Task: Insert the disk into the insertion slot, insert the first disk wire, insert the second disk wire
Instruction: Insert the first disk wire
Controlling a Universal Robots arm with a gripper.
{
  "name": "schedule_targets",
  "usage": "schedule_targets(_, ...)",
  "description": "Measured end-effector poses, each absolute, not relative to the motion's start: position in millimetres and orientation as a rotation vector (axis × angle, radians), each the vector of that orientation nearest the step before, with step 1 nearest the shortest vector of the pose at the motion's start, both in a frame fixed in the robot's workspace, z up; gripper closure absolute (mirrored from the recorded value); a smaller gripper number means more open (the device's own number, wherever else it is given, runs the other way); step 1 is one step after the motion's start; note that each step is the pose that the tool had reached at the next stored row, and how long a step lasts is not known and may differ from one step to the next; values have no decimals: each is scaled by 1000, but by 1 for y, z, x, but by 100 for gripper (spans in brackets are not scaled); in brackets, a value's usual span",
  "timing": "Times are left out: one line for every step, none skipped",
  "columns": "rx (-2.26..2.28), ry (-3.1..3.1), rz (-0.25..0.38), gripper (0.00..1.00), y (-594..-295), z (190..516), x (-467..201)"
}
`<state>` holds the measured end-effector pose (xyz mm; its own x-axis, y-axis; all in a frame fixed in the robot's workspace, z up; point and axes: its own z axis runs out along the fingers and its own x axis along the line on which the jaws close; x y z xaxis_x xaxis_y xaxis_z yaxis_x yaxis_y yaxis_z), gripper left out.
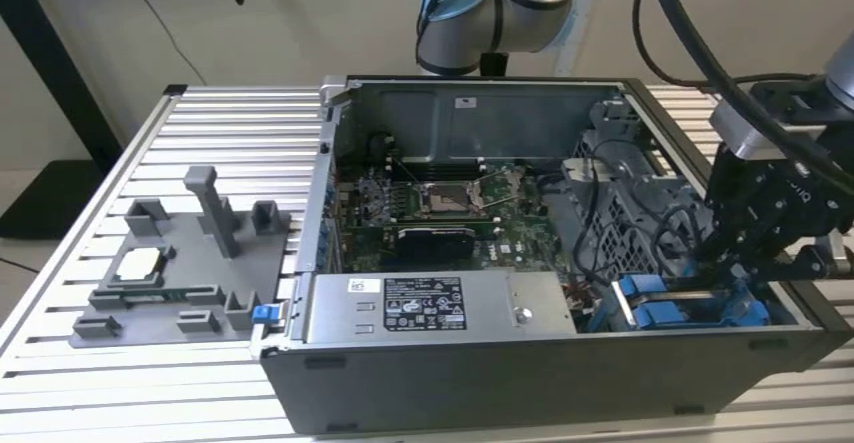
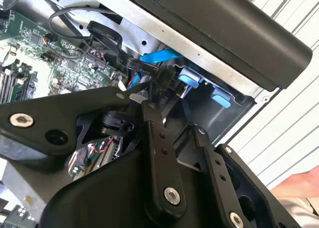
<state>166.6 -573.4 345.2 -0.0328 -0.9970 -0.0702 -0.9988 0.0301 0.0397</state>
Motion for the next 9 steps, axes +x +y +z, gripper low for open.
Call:
schedule_targets(-2169, 2238, 121, 0, -573, 348, 167)
schedule_targets(-2169, 2238, 121, 0, -573, 351, 167)
schedule_targets(-2168, 2238, 121, 0, -573, 354, 167)
schedule_targets(-2168, 2238, 121, 0, -573, 356, 167)
schedule_targets(-2168, 2238, 121, 0, -573, 359, 167)
schedule_targets(-2168, 2238, 121, 0, -573, 361, 167)
schedule_targets(-2168, 2239, 121, 0, -573, 363, 167)
schedule_targets(-2167, 2239, 121, 0, -572, 365, 167)
schedule_targets(-2167, 2239, 121, 0, -572, 368, 167)
